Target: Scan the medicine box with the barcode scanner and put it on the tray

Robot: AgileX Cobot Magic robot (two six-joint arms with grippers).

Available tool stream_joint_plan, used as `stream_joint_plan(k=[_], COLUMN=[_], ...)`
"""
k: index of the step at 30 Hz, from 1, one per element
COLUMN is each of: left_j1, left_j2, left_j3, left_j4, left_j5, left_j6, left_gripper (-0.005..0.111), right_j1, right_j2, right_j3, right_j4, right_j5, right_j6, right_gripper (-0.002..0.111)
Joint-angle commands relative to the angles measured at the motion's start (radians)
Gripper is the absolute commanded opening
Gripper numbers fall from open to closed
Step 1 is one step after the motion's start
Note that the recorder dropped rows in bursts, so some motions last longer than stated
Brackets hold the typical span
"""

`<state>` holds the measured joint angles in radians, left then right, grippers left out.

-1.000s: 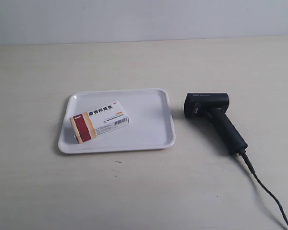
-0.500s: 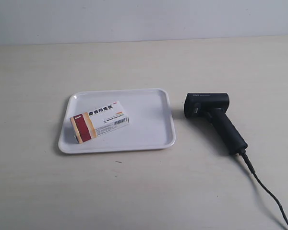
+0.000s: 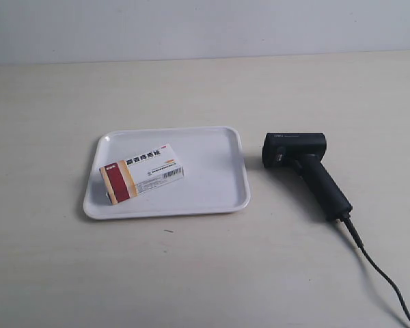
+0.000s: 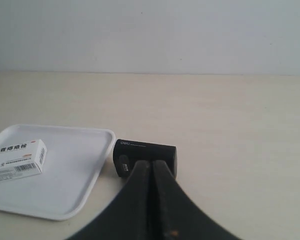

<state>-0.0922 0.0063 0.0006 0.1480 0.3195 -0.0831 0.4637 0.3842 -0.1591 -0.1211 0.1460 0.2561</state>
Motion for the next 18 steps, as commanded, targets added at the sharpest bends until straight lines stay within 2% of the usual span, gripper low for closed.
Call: stream_joint_plan(k=[1, 6, 15, 18], left_j1=[0.002, 0.002, 0.002, 0.002], left_j2=[-0.006, -0.006, -0.006, -0.006], left_j3=[-0.001, -0.001, -0.001, -0.001], left_j4=[0.004, 0.004, 0.004, 0.004], left_j5=[0.000, 0.000, 0.000, 0.000], left_j6=[0.004, 0.004, 0.004, 0.004], left_gripper=[0.004, 0.004, 0.004, 0.004], right_j1=[0.001, 0.001, 0.001, -0.045], right_j2=[-0.081, -0.196, -0.260, -0.338], right_j3=[0.125, 0.159, 0.159, 0.159], right_j4=[0.058, 0.178, 0.163, 0.163], right_j5=[-0.110, -0.076, -0.071, -0.081], right_j6=[-0.031, -0.176, -0.181, -0.187], right_gripper=[0.000, 0.000, 0.000, 0.000])
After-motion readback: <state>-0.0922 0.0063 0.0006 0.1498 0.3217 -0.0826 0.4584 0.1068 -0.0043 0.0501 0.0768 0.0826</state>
